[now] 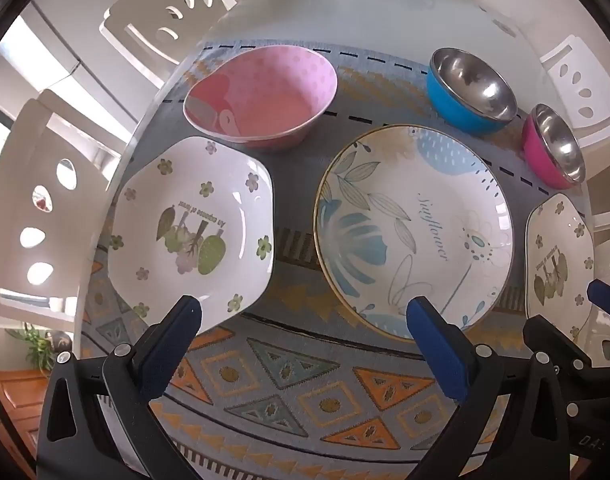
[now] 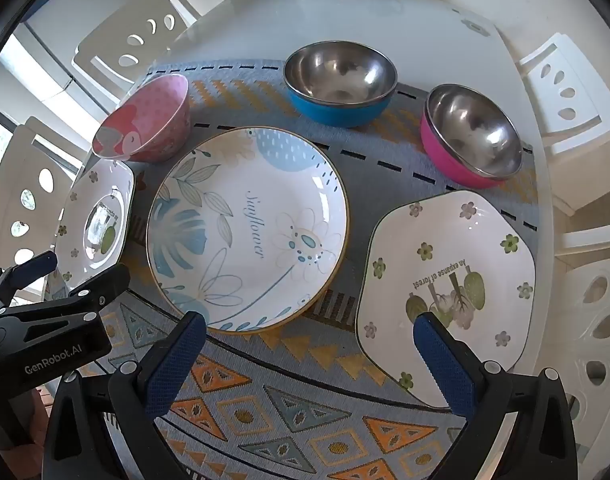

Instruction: Organize plates and bowls

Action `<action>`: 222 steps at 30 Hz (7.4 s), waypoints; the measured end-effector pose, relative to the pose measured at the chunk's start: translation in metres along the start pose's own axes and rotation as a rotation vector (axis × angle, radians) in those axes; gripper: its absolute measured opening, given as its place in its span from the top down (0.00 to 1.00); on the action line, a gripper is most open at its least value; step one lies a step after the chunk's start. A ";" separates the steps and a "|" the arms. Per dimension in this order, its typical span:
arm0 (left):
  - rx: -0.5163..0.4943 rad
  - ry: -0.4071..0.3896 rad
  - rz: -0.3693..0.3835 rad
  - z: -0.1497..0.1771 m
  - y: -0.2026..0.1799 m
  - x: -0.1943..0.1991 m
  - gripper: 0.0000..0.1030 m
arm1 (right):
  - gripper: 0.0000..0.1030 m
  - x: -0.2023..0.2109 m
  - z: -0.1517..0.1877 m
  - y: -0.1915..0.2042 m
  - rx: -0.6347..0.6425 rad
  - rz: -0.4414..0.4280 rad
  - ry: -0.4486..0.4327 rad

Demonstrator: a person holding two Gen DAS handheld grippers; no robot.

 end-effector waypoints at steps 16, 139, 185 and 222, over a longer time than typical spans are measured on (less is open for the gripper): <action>0.000 -0.002 -0.006 0.001 0.001 0.001 0.01 | 0.00 0.000 0.000 -0.001 -0.006 0.007 0.005; 0.122 0.088 0.123 0.036 -0.026 -0.039 0.01 | 0.00 -0.046 -0.095 0.006 0.137 -0.186 0.015; 0.158 -0.009 0.130 0.011 -0.029 -0.093 0.09 | 0.32 -0.123 -0.116 0.017 0.368 -0.099 0.068; -0.058 0.011 0.206 0.083 0.023 -0.067 0.72 | 0.57 -0.093 0.023 0.038 0.258 -0.152 0.182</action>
Point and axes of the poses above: each gripper's, at about its wrist camera, not at the fingertips, and x roughly against the way its jaws point, y to its left, z to its underside, the point moved 8 cm from there along -x, roughly the way its jaws point, and after that the axes turned 4 degrees about y, right-handed, at the moved point
